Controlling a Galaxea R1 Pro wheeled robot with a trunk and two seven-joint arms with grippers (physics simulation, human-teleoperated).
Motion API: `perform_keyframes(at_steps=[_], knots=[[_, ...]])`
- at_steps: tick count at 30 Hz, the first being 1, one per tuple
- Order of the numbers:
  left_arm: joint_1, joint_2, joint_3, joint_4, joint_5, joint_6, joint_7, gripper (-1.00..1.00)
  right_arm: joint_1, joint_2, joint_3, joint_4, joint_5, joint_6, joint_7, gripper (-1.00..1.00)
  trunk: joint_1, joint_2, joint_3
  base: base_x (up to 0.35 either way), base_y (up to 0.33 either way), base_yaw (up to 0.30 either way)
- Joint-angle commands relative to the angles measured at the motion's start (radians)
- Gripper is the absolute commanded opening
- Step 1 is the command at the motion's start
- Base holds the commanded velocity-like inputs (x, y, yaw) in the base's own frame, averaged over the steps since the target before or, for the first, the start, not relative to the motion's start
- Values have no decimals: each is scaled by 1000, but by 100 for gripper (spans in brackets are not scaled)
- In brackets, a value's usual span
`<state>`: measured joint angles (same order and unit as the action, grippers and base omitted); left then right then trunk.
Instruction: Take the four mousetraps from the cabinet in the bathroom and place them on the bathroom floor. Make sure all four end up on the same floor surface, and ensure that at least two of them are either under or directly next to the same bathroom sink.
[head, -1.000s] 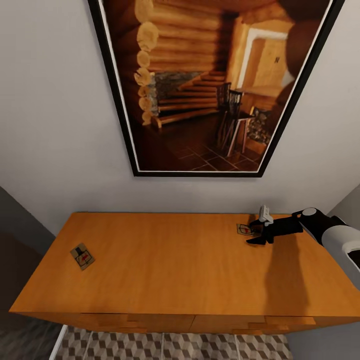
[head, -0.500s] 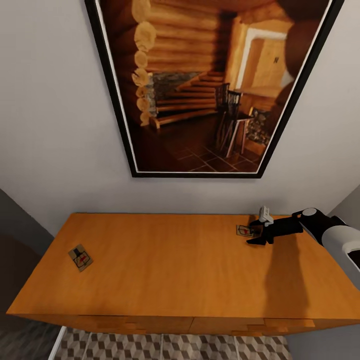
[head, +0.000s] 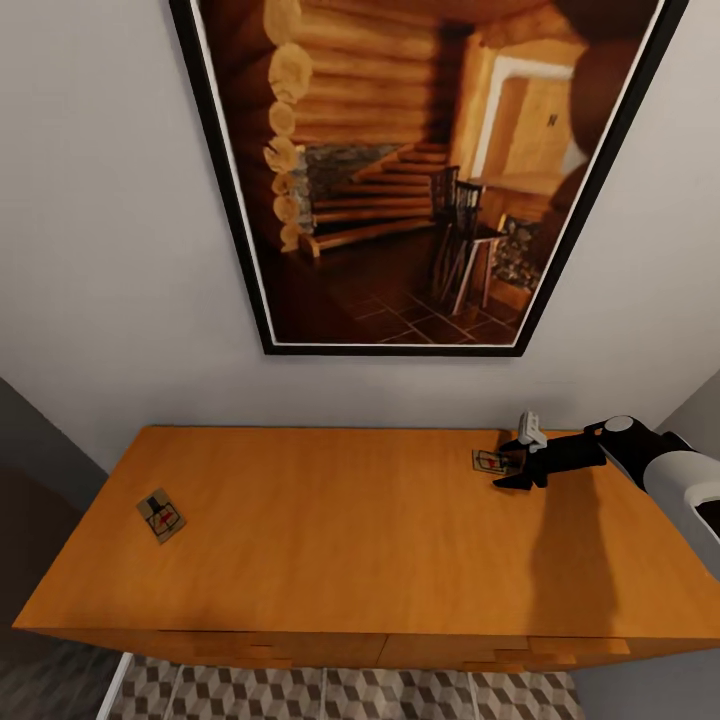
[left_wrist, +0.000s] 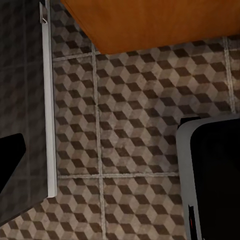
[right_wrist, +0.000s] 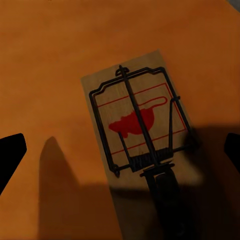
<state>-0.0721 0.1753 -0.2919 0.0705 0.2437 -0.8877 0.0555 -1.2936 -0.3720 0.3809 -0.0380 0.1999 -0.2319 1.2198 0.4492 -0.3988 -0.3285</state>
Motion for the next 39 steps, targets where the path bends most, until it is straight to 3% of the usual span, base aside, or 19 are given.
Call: perform_keyframes(at_steps=[1, 39], knots=[[-2, 0, -9, 3, 2, -5, 6, 100, 0, -1, 57, 2, 21, -7, -2, 100, 1, -1, -2, 0, 0, 0], [-2, 0, -8, 3, 2, -5, 6, 100, 0, -1, 58, 3, 21, -7, -2, 100, 1, -1, -2, 0, 0, 0]])
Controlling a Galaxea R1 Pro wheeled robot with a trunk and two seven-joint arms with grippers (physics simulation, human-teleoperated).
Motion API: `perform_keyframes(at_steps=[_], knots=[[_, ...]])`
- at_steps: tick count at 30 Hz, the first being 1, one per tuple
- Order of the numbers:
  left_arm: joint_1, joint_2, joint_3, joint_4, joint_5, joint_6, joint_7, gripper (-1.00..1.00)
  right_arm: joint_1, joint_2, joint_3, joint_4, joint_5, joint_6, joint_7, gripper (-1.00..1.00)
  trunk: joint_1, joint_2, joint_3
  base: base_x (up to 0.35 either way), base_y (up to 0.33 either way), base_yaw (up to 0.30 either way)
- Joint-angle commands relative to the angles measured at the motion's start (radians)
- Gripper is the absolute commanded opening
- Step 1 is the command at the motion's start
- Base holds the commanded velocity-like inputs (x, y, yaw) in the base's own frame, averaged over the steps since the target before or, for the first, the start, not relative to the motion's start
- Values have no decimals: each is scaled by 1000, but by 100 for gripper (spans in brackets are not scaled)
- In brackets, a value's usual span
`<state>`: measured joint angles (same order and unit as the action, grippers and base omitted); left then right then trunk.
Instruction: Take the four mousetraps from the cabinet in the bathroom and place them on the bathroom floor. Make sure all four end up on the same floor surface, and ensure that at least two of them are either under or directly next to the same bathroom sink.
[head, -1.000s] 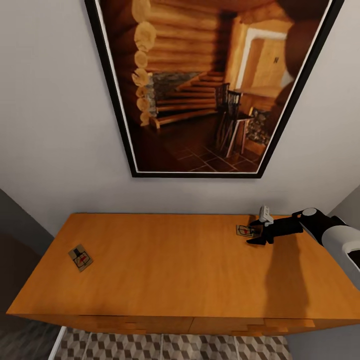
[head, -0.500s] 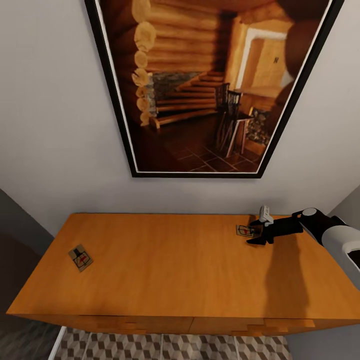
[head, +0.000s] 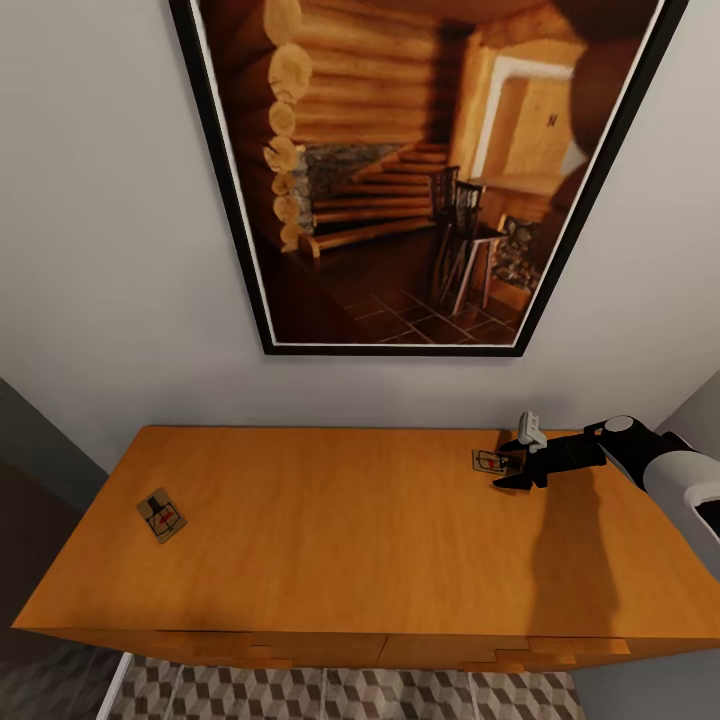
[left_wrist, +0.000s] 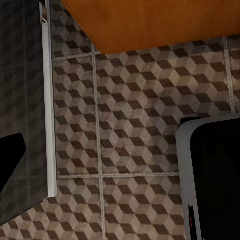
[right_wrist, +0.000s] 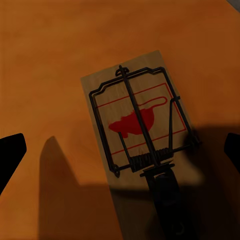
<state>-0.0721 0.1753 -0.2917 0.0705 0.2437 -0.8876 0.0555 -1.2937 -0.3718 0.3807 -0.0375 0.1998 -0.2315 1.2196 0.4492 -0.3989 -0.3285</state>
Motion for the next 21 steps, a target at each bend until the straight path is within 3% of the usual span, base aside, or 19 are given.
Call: perform_keyframes(at_steps=[1, 21], knots=[[-2, 0, -9, 3, 2, -5, 6, 100, 1, -1, 58, 2, 21, -8, -2, 100, 1, -1, -2, 0, 0, 0], [-2, 0, -9, 3, 2, -5, 6, 100, 1, -4, 57, 7, 24, -9, -2, 100, 1, -1, -2, 0, 0, 0]])
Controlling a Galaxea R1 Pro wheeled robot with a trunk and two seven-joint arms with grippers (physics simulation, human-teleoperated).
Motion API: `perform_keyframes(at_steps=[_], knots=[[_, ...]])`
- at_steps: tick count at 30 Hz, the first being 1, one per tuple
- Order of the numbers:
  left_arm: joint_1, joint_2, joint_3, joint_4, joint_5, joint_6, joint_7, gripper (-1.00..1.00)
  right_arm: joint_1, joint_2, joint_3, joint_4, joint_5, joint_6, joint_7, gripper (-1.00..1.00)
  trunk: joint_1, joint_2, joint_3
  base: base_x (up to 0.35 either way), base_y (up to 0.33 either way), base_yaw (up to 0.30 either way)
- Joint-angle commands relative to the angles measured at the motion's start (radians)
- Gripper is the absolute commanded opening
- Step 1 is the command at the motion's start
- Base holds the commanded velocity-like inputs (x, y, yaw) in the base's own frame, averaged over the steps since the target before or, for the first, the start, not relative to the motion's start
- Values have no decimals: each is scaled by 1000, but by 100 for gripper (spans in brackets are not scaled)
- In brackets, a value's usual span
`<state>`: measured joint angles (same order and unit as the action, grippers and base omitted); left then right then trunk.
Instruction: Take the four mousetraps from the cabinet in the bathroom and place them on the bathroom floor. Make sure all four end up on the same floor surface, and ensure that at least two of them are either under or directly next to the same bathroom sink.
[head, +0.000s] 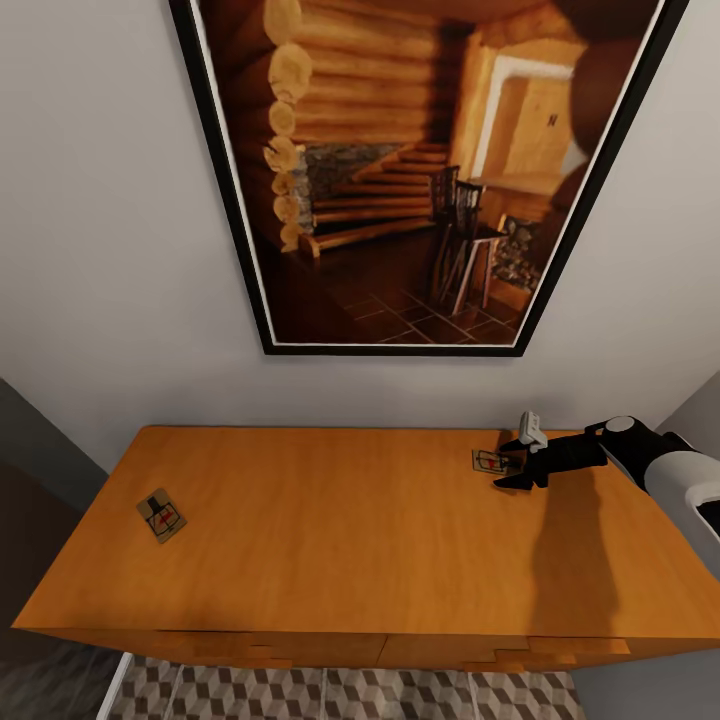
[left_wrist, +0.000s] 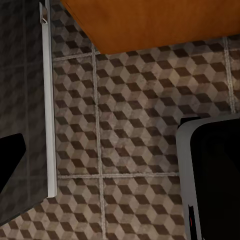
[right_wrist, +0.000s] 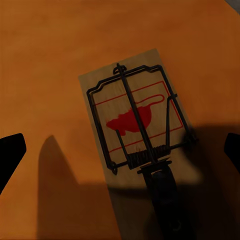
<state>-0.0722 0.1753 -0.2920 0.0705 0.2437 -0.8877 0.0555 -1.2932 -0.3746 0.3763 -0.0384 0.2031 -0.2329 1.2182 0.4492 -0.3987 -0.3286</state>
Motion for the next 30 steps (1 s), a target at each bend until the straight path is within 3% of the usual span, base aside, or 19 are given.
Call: perform_keyframes(at_steps=[1, 30], knots=[[-1, 0, -9, 3, 2, -5, 6, 100, 0, -1, 62, 8, 22, -8, -1, 100, 1, -1, -2, 0, 0, 0], [-1, 0, -8, 3, 2, -5, 6, 100, 0, -7, 62, 8, 24, -8, -2, 100, 1, -1, -2, 0, 0, 0]])
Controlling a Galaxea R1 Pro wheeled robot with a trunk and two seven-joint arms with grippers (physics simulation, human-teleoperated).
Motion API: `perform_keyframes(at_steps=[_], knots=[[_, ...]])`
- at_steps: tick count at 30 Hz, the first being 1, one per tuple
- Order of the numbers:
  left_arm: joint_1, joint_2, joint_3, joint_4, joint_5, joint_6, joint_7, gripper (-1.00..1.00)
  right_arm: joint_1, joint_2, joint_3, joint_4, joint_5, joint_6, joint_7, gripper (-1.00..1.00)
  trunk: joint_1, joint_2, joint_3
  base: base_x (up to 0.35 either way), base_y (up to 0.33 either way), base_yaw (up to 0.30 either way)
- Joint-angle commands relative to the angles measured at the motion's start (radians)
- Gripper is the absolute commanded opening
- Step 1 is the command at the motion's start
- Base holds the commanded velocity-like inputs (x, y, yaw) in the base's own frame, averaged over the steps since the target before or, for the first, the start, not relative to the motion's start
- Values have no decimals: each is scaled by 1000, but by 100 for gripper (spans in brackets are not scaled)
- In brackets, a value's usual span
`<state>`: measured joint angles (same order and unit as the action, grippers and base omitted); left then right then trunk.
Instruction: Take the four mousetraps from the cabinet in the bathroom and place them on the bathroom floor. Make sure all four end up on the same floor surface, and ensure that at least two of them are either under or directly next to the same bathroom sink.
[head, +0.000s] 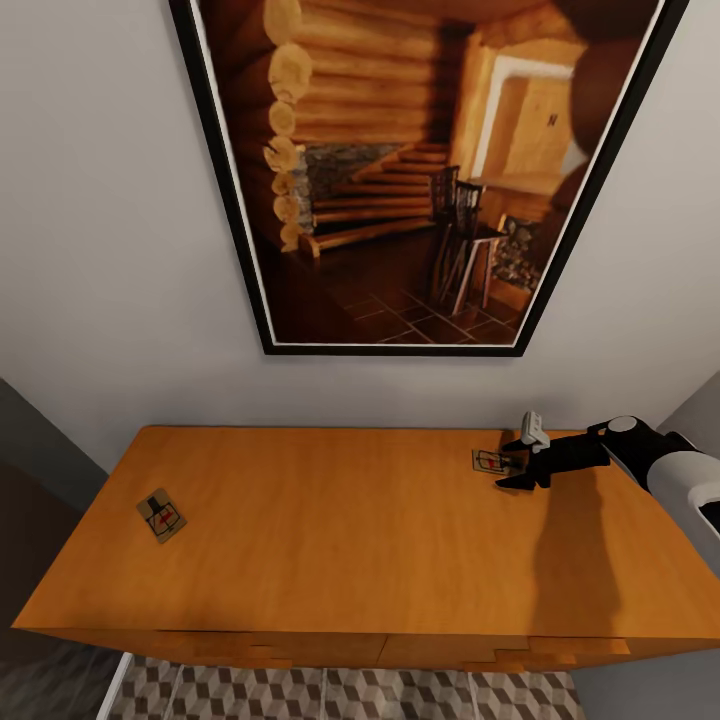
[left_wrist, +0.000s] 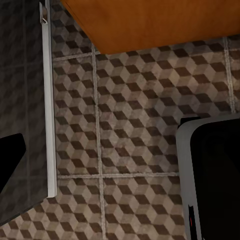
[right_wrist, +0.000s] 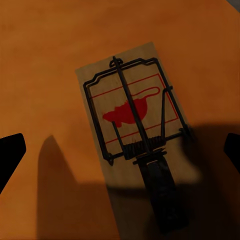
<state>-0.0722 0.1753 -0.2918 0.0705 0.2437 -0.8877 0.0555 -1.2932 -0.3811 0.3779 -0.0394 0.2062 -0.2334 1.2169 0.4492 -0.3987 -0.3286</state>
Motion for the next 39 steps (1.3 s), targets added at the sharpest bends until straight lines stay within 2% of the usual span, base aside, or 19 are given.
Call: perform_keyframes(at_steps=[1, 39], knots=[[-1, 0, -9, 3, 2, -5, 6, 100, 0, -1, 61, 9, 21, -7, 0, 100, 1, -1, -2, 0, 0, 0], [-1, 0, -9, 3, 2, -4, 6, 100, 0, -1, 61, 7, 19, -7, 1, 100, 1, -1, -2, 0, 0, 0]])
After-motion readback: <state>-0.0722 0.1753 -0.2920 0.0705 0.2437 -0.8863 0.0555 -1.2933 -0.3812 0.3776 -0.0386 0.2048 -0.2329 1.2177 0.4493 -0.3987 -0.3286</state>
